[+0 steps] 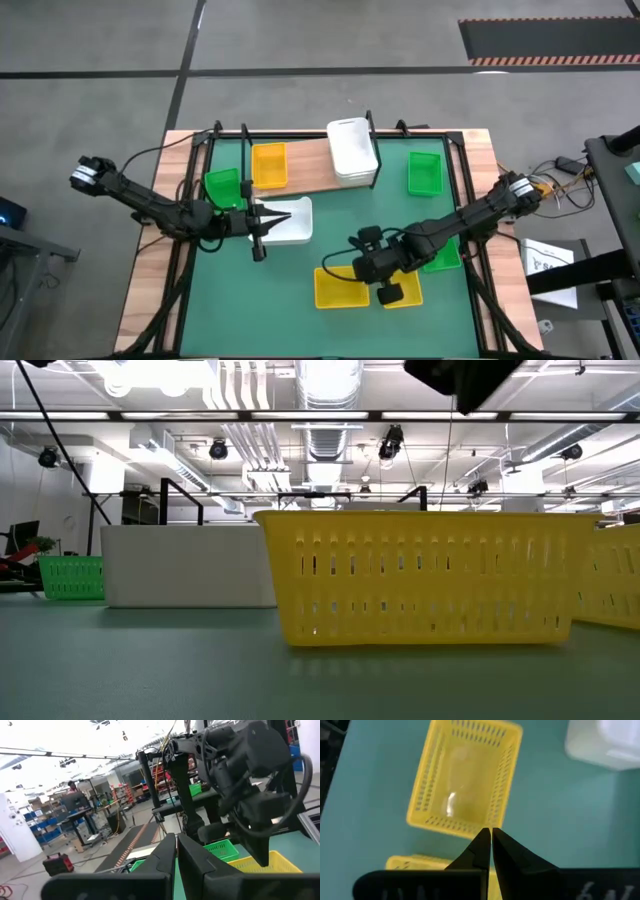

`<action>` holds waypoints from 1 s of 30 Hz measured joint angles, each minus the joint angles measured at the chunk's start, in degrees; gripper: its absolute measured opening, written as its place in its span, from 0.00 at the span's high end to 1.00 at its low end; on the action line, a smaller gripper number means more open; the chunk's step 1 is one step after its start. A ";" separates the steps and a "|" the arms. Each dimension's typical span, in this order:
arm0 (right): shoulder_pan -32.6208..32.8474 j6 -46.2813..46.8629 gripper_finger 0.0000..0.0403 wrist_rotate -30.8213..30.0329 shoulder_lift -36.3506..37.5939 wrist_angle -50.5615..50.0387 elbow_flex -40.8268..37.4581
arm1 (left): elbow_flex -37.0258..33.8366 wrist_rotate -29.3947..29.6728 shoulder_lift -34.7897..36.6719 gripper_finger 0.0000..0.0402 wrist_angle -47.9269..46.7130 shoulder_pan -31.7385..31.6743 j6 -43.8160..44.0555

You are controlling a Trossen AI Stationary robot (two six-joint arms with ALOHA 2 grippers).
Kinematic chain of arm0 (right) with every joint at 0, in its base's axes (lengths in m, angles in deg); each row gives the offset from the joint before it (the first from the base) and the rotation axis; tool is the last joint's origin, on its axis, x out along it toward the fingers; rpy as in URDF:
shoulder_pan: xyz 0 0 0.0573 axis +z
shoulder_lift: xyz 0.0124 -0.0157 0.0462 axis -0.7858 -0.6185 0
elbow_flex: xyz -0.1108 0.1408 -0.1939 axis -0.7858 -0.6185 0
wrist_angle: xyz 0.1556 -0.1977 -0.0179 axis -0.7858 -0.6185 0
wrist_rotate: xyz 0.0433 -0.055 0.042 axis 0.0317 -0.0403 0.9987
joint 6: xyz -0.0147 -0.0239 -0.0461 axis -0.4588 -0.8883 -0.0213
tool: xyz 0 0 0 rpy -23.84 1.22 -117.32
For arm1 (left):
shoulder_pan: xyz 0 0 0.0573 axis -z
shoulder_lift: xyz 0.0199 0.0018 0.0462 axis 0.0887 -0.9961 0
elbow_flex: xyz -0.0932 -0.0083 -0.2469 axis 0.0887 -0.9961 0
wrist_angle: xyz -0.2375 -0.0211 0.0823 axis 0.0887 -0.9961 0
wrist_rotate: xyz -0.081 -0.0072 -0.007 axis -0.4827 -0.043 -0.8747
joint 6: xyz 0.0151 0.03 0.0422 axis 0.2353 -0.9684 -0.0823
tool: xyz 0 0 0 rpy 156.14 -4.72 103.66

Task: Stack baskets on shelf by color
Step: Put the bottom right green bin on the shelf

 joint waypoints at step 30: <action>17.38 44.24 0.58 12.20 18.61 -11.56 -33.65 | -0.25 -0.04 0.04 1.00 -0.58 1.25 0.21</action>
